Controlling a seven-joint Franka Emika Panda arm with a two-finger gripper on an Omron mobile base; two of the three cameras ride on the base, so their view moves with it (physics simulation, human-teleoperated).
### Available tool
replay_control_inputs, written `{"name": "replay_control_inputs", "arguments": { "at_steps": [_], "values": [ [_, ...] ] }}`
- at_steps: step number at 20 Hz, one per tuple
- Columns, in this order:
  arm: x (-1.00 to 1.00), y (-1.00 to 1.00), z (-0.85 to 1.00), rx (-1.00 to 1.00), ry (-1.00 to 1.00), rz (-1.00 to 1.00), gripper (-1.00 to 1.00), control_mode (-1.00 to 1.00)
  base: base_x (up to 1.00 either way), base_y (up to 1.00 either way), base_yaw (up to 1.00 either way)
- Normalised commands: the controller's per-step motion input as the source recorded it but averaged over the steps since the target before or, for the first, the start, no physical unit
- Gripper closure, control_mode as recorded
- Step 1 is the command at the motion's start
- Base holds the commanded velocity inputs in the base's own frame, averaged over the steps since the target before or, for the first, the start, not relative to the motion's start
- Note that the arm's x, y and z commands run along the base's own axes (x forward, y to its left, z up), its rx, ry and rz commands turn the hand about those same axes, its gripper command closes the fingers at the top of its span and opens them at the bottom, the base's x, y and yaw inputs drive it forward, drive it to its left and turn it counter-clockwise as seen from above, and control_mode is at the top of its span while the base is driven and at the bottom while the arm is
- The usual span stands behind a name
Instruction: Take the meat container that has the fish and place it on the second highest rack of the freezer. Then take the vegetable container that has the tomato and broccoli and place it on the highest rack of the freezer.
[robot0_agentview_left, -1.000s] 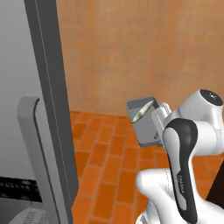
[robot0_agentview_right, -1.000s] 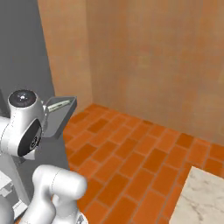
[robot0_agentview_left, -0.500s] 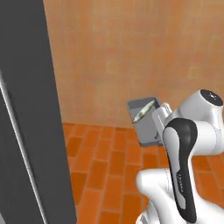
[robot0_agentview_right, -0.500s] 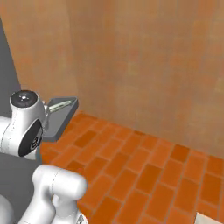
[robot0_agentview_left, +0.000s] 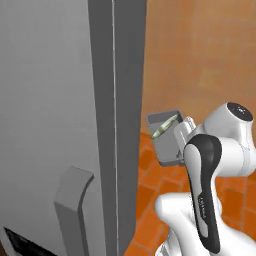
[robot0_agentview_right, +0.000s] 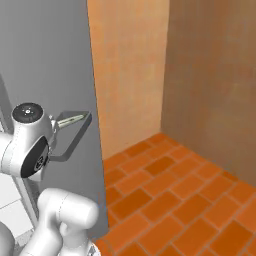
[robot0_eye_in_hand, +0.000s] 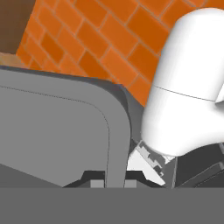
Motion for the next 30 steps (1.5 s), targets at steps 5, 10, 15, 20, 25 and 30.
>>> {"name": "replay_control_inputs", "arguments": {
  "at_steps": [5, 10, 15, 20, 25, 30],
  "values": [
    [0.00, 0.00, 0.00, 0.00, 0.00, 0.00, 1.00, 1.00, -0.31, -0.04, 0.54],
    [0.00, 0.00, 0.00, 0.00, 0.00, 0.00, 1.00, 1.00, -0.29, -0.04, 0.54],
    [0.00, 0.00, 0.00, 0.00, 0.00, 0.00, 1.00, 1.00, 0.00, -0.06, 0.59],
    [0.00, 0.00, 0.00, 0.00, 0.00, 0.00, 1.00, 1.00, -0.03, -0.11, 0.46],
    [0.00, 0.00, 0.00, 0.00, 0.00, 0.00, 1.00, 1.00, 0.00, -0.12, 0.34],
    [0.00, 0.00, 0.00, 0.00, 0.00, 0.00, 1.00, 1.00, 0.30, -0.30, 0.43]
  ]
}}
